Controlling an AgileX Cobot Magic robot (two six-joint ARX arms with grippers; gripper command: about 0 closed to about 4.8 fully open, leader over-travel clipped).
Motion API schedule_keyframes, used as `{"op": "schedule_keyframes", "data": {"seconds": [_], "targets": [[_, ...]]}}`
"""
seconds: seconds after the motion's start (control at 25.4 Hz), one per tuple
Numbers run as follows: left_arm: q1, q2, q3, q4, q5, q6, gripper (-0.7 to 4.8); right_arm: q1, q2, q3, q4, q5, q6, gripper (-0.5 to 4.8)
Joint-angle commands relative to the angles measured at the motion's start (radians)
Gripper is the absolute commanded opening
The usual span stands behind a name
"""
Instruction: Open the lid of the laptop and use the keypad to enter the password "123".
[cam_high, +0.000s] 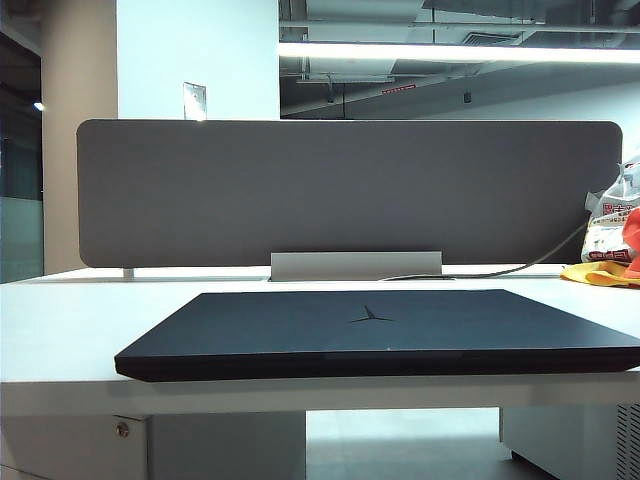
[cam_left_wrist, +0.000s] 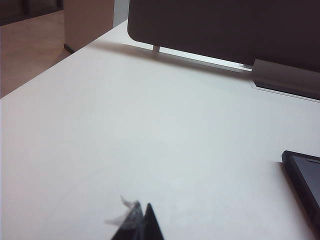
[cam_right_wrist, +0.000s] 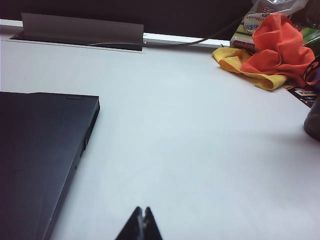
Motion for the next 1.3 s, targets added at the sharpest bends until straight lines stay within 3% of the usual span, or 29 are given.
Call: {"op": "schedule_keyframes", "data": {"seconds": [0.04, 0.16, 0.24, 0.31, 0.67, 0.83, 1.02, 1.3], "targets": [[0.002, 0.0, 0.0, 0.006, 0.004, -0.01, -0.05, 0.002, 0.0, -0.003, 0.019, -0.005, 0.004, -0.05], [0.002, 0.0, 0.0, 0.006, 0.047, -0.111, -0.05, 0.002, 0.0, -0.003, 0.025, -0.039, 0.054, -0.05], [0.002, 0.0, 0.0, 0.012, 0.107, -0.251, -0.05, 0.003, 0.0, -0.003, 0.065, -0.071, 0.149, -0.04], [0.002, 0.0, 0.0, 0.013, 0.152, -0.282, -0.05, 0.003, 0.0, -0.003, 0.087, -0.078, 0.215, -0.04], [0.002, 0.0, 0.002, 0.013, 0.382, -0.287, -0.05, 0.003, 0.0, -0.003, 0.097, -0.119, 0.293, -0.05], [-0.006, 0.0, 0.007, 0.009, 0.415, -0.29, -0.05, 0.009, 0.0, -0.002, 0.097, -0.148, 0.307, -0.05], [-0.097, 0.002, 0.081, -0.116, 0.376, -0.254, -0.05, 0.043, 0.0, 0.003, 0.1, -0.148, 0.397, -0.05], [-0.285, 0.063, 0.168, -0.16, 0.28, -0.253, -0.05, 0.103, 0.001, 0.081, 0.076, -0.105, 0.435, -0.06]]}}
